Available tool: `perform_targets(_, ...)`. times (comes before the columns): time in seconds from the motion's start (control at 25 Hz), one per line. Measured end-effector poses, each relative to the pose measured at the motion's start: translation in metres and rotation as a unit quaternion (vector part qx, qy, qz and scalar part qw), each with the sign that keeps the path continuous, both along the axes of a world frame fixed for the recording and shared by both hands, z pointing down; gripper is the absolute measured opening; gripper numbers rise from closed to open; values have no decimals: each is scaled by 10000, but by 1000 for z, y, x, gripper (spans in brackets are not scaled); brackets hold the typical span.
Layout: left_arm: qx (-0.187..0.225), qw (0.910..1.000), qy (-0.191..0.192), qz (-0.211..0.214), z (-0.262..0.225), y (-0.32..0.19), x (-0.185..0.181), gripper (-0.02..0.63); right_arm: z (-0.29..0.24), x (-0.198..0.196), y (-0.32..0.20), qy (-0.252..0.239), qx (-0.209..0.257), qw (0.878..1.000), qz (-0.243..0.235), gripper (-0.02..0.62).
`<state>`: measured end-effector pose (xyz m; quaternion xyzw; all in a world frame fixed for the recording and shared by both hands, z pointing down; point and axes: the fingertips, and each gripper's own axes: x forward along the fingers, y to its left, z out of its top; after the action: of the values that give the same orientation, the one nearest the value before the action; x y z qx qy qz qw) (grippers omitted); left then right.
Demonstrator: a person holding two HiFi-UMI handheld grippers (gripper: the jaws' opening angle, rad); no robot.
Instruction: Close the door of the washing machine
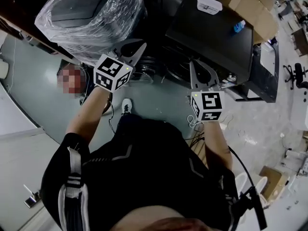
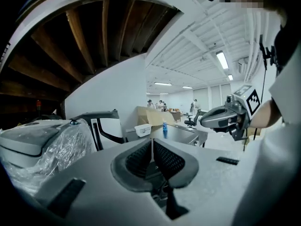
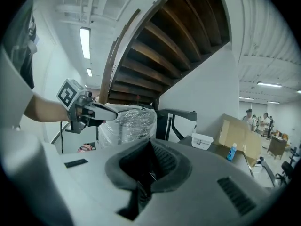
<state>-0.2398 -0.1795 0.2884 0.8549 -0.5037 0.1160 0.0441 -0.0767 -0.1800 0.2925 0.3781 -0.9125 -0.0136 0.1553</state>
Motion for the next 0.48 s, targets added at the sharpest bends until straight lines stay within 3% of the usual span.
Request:
perform_targets(0.16,-410,9982,31,441,32,-19,-47,5,27,-53,-3,85,-343,9993,117,5)
perform_targets(0.32,-771,9950,-203,601,73,-42,-92,5,55,-95,-6,176,-745,9968,221,6)
perform_targets(0.48,-948,9887,-454,1070,105,-52,-116,5,78,-123,-5,165,-991,9940,420,6)
